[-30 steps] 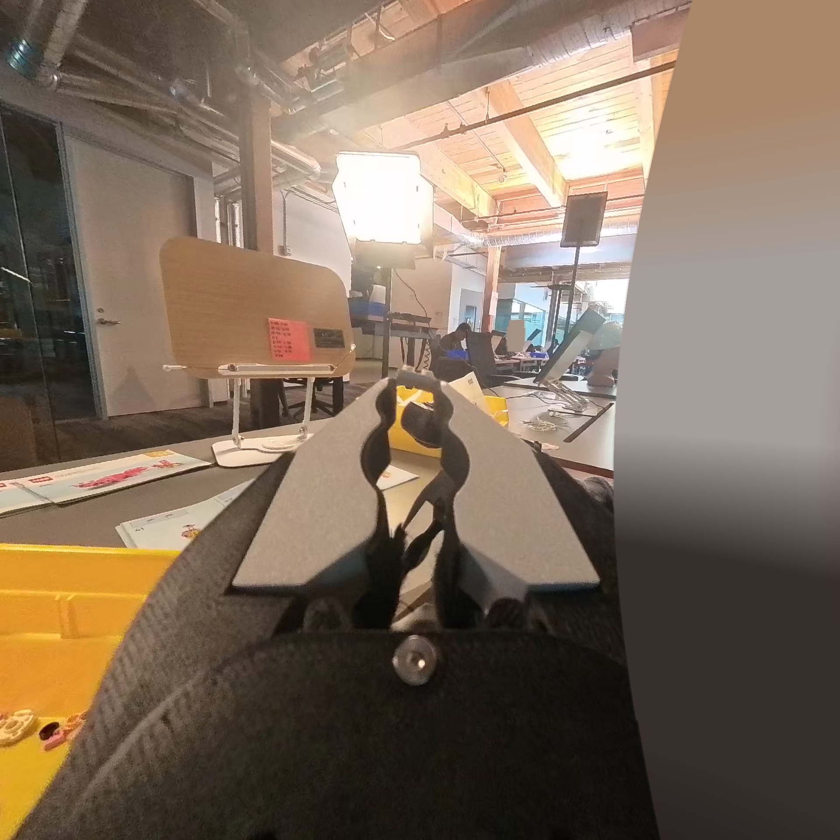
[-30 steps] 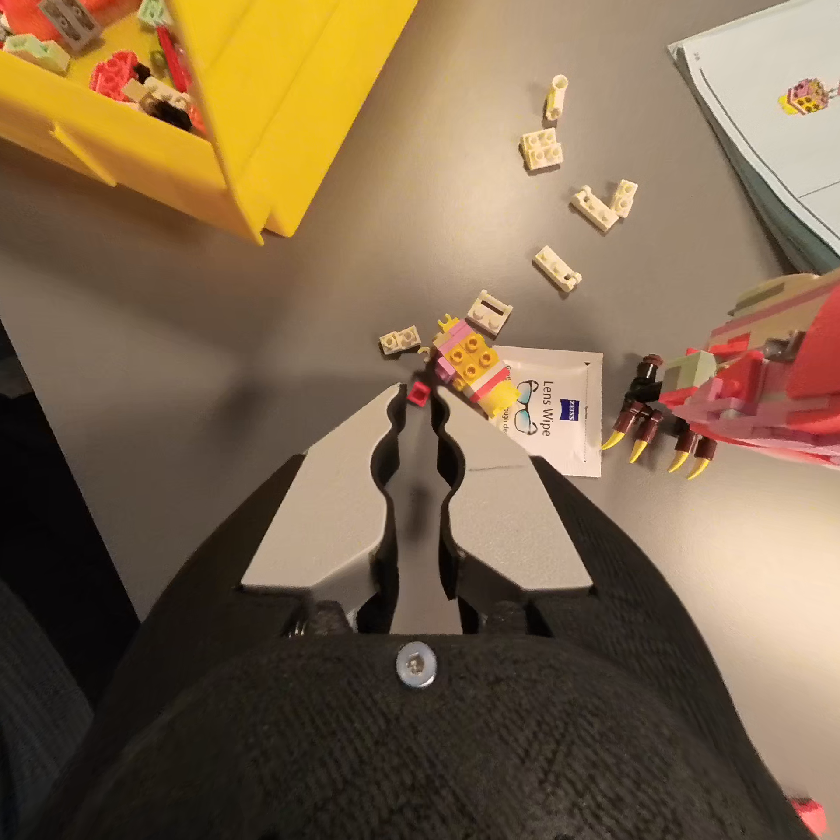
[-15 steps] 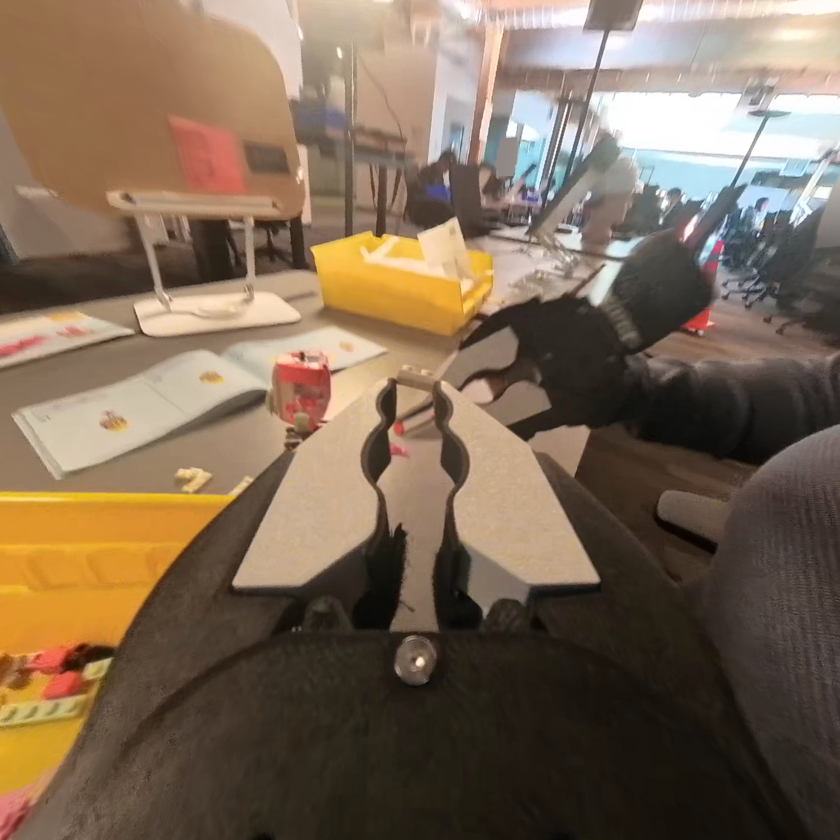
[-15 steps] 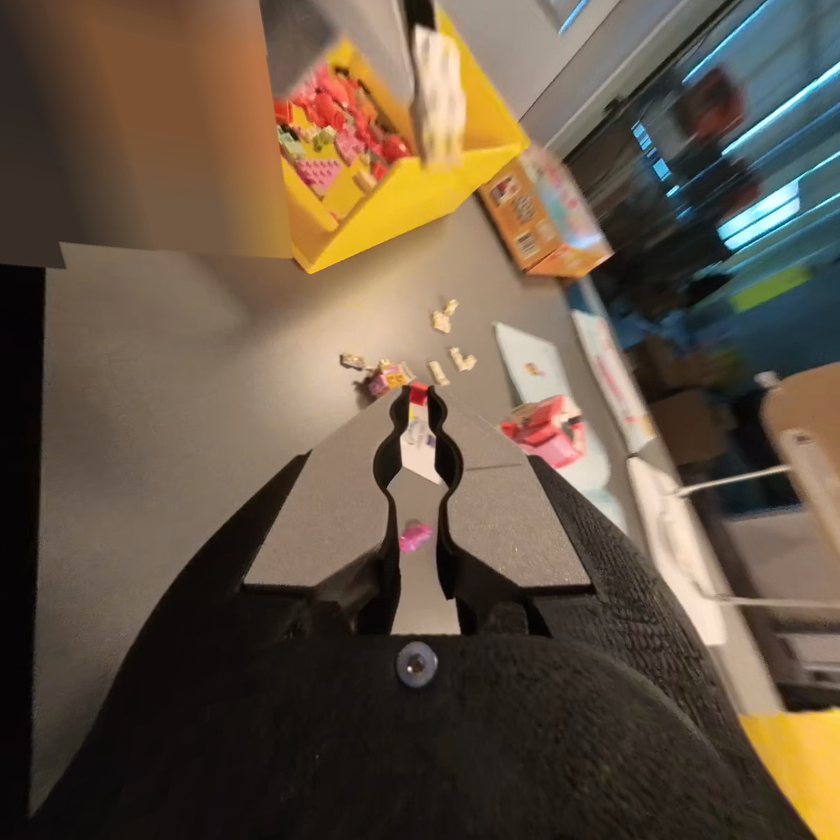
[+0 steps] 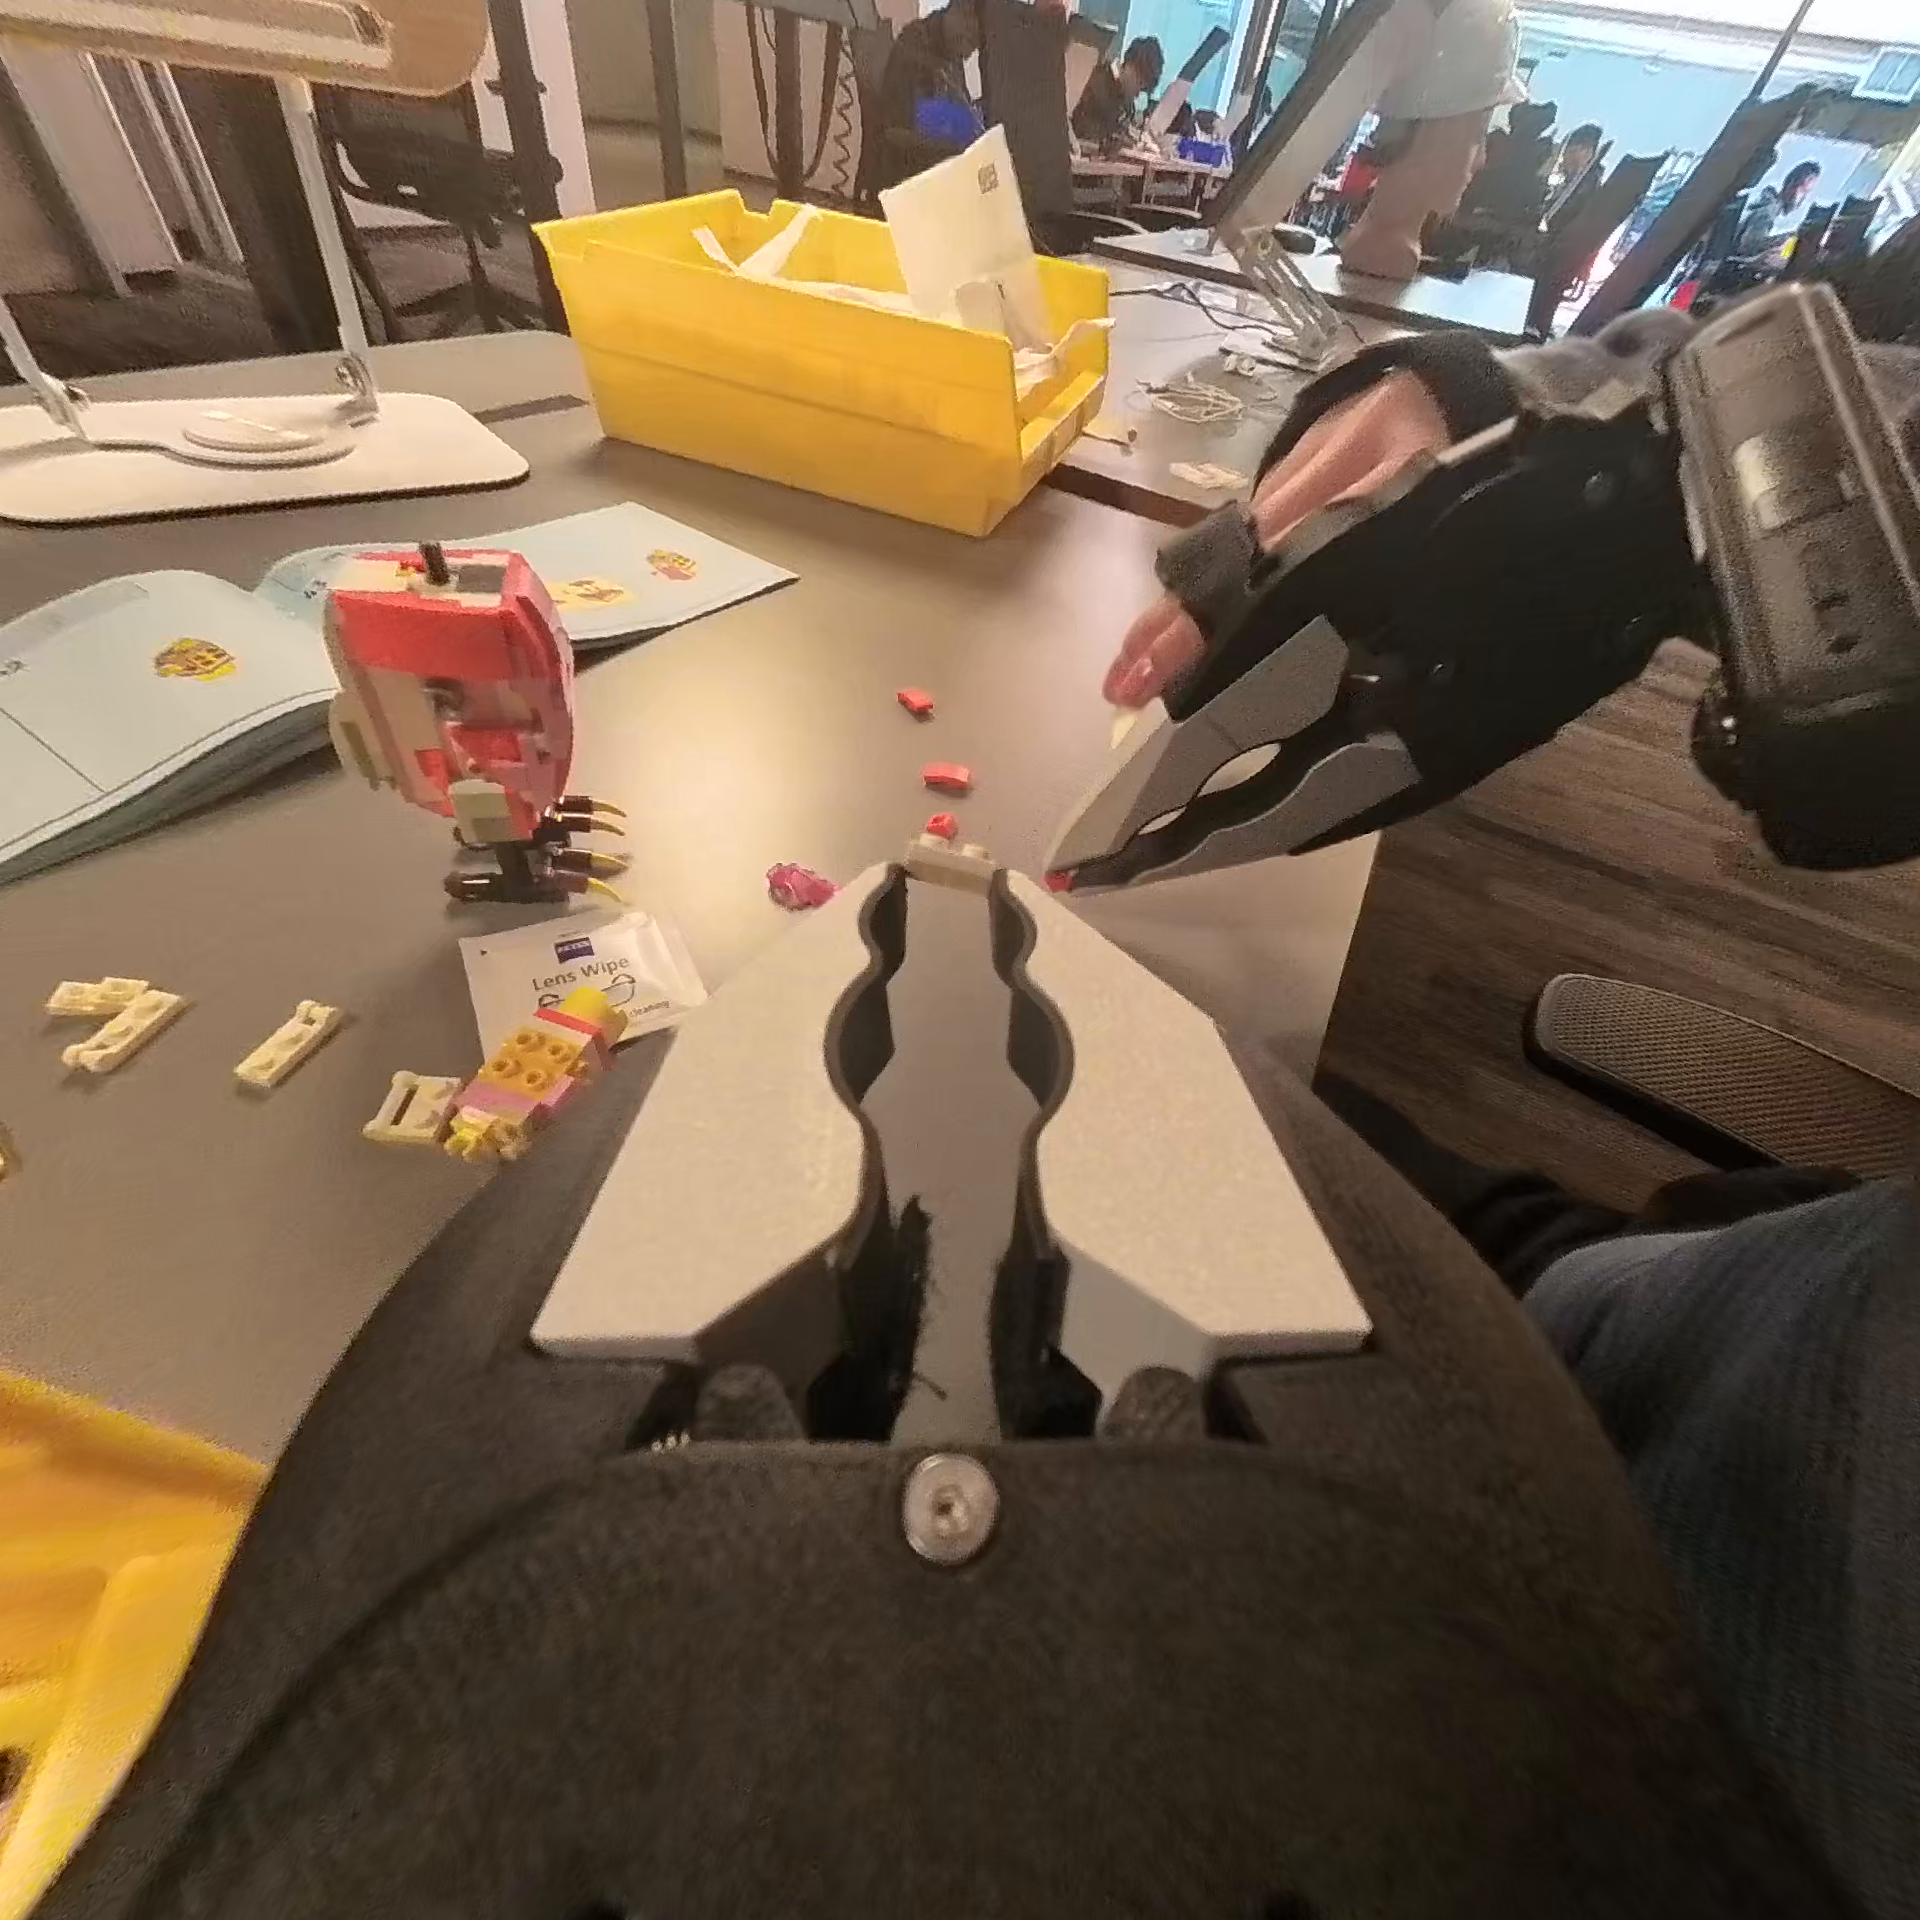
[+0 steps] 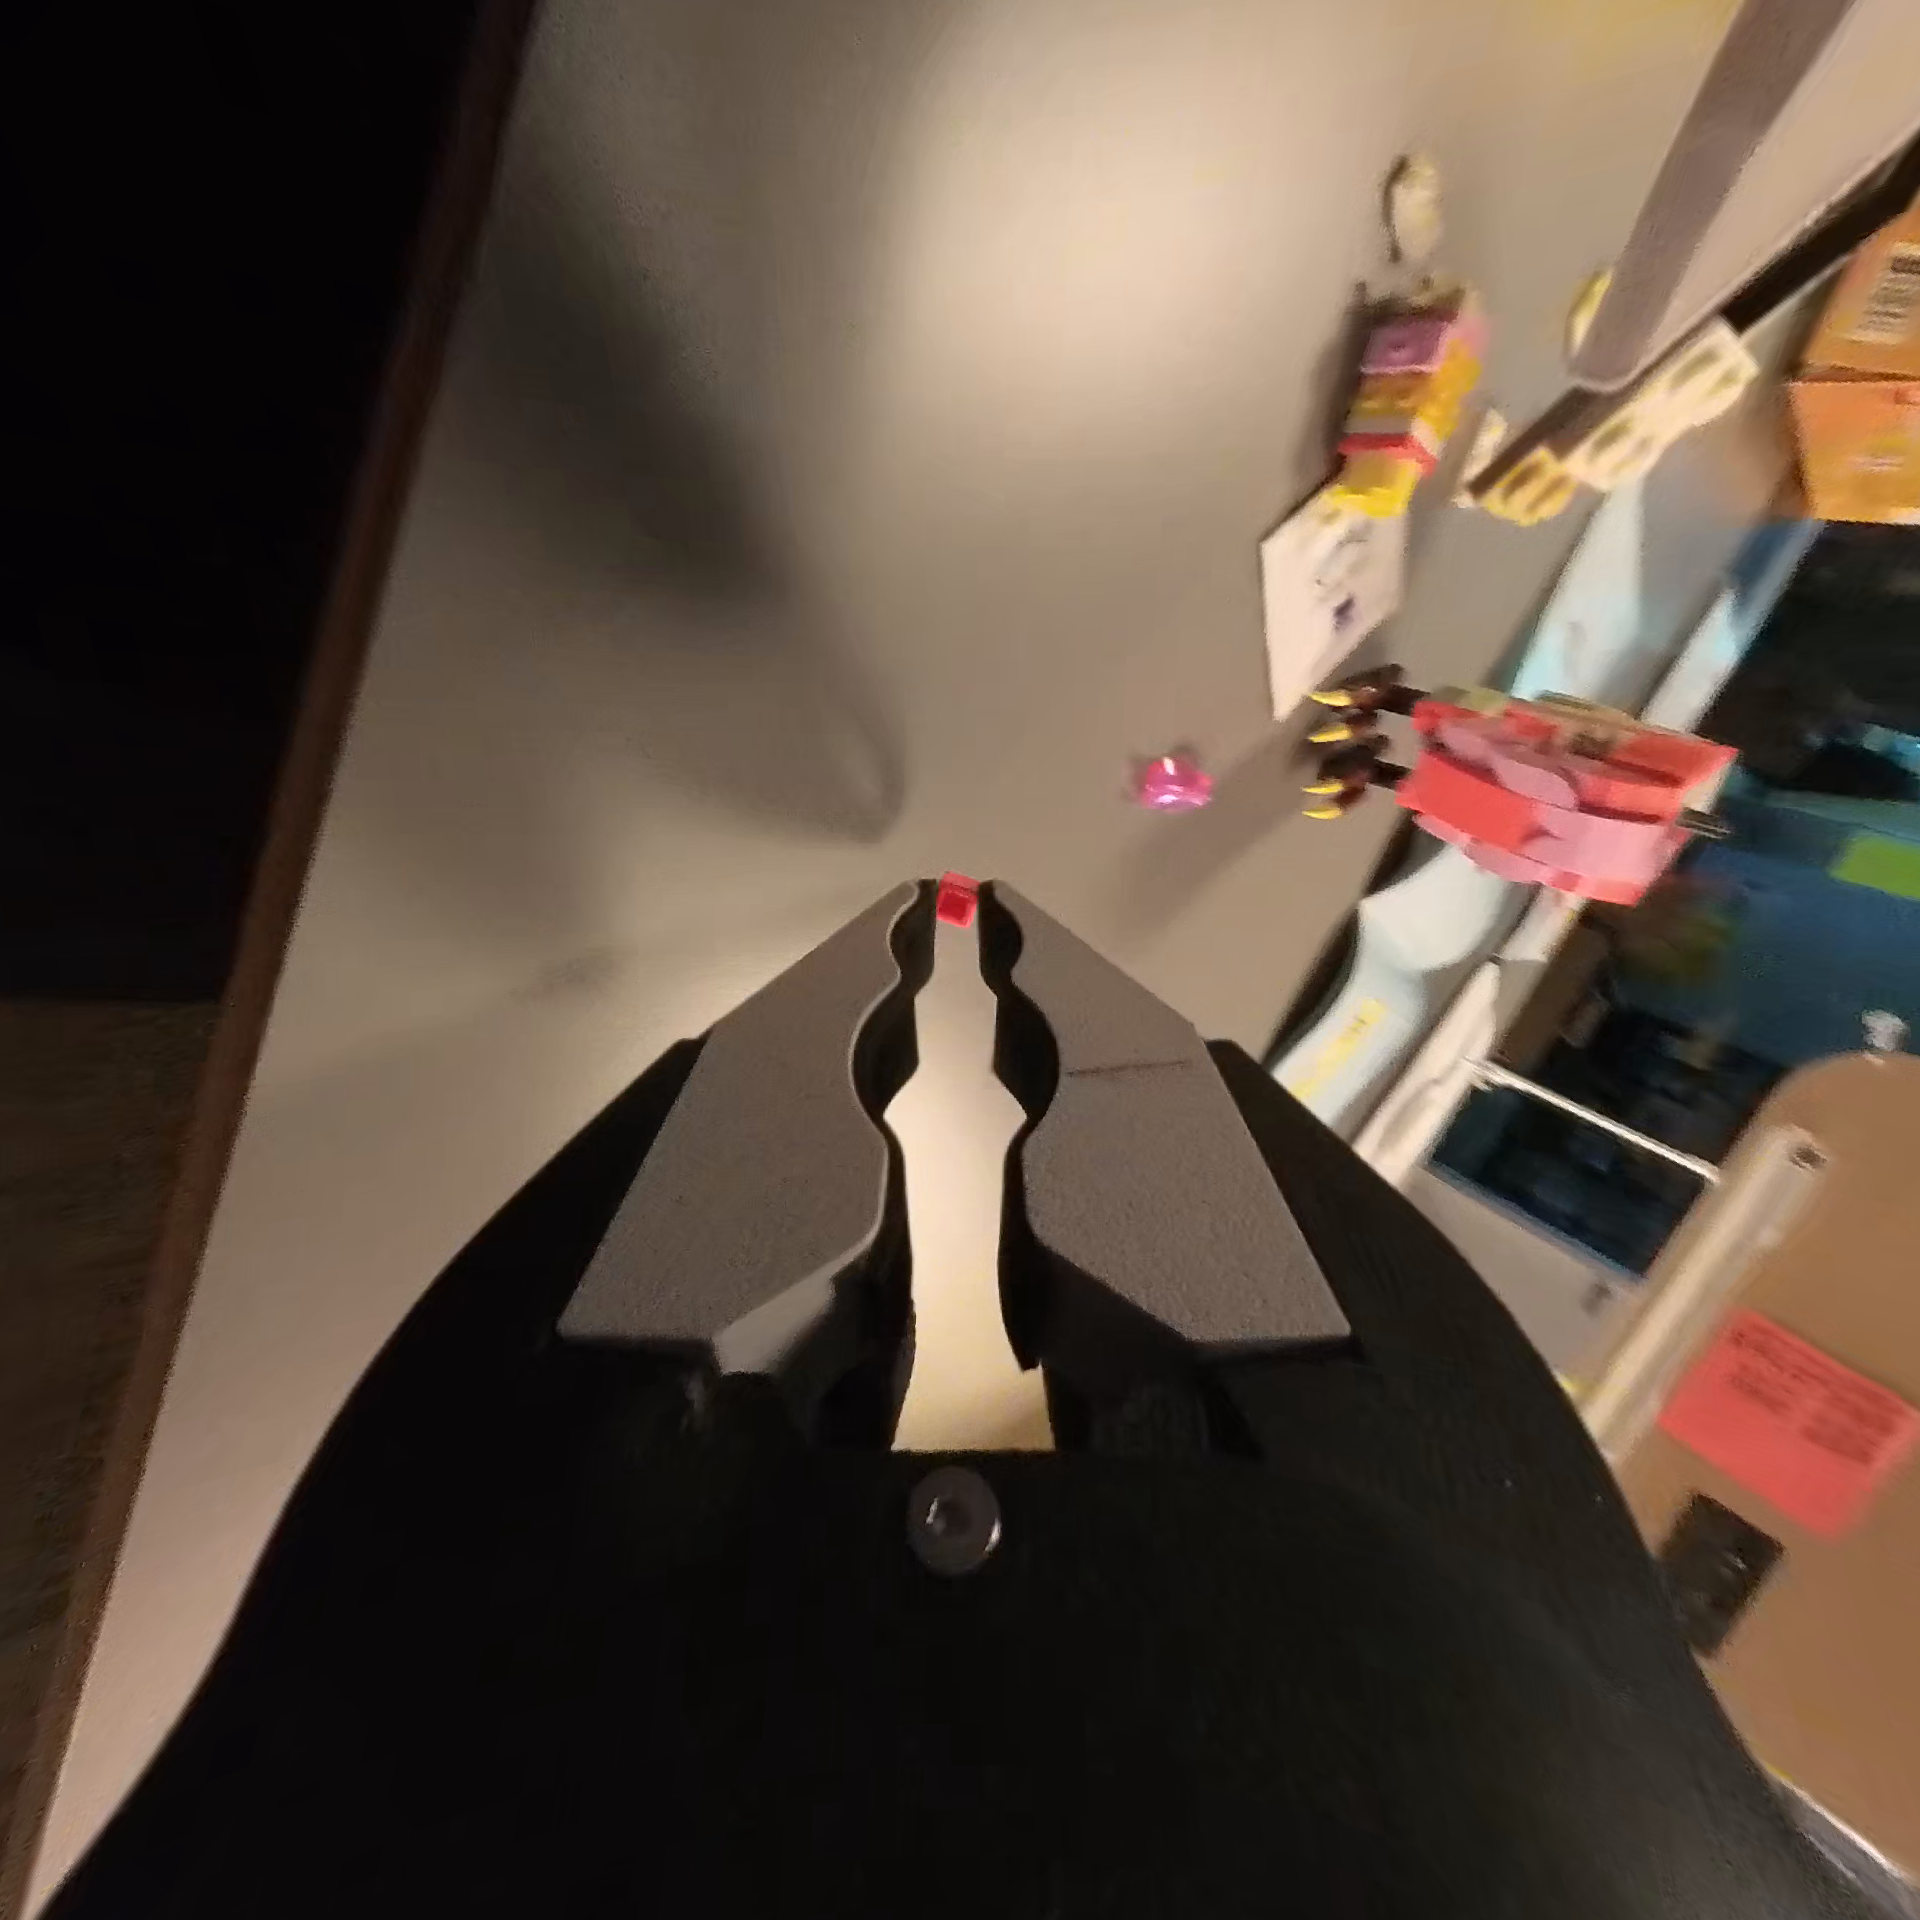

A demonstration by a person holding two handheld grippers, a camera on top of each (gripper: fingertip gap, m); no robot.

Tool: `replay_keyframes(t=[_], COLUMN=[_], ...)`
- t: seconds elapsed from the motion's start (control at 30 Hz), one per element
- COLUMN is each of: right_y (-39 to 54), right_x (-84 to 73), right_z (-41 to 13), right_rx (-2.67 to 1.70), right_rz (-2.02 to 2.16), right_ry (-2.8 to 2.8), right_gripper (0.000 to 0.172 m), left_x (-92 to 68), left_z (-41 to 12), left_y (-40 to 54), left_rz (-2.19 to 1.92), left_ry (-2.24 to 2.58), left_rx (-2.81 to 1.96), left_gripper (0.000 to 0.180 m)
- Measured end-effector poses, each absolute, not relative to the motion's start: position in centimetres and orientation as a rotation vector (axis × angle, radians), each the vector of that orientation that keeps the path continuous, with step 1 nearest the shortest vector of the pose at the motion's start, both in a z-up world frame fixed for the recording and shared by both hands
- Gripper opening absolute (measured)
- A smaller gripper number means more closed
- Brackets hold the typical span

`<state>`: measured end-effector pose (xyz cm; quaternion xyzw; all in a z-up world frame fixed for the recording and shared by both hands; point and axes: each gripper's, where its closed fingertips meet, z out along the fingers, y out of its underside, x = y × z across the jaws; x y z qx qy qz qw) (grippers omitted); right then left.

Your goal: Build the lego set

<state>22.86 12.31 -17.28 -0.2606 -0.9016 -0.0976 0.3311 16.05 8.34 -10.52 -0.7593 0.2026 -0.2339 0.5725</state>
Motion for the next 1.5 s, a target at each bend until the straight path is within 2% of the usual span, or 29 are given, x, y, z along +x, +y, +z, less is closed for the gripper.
replay_keyframes(t=[0.27,0.4,0.53,0.9,1.03,1.37,1.5], right_y=[11.2,10.8,10.3,10.6,11.0,10.7,10.7], right_x=[23.6,23.7,23.8,23.7,23.4,23.1,23.1], right_z=[-18.3,-18.1,-17.8,-17.9,-17.9,-18.1,-18.2], right_rx=[-0.665,-0.703,-0.797,-1.725,-1.622,-1.348,-1.362], right_rz=[-0.219,-0.189,-0.091,0.575,0.699,0.907,0.973], right_ry=[-2.501,-2.534,-2.553,-2.207,-2.145,-2.122,-2.101], right_gripper=[0.007,0.017,0.018,0.014,0.020,0.021,0.016], left_x=[16.2,16.4,16.6,16.8,16.8,17.2,17.4], left_z=[-10.7,-10.7,-10.6,-10.4,-10.3,-10.6,-10.7], left_y=[8.4,8.4,8.3,8.1,8.0,8.0,8.0], left_rz=[-0.578,-0.588,-0.603,-0.636,-0.651,-0.677,-0.685], left_ry=[0.475,0.482,0.489,0.490,0.488,0.495,0.500], left_rx=[-1.775,-1.774,-1.767,-1.755,-1.752,-1.758,-1.762], left_gripper=[0.014,0.014,0.014,0.014,0.014,0.014,0.014])
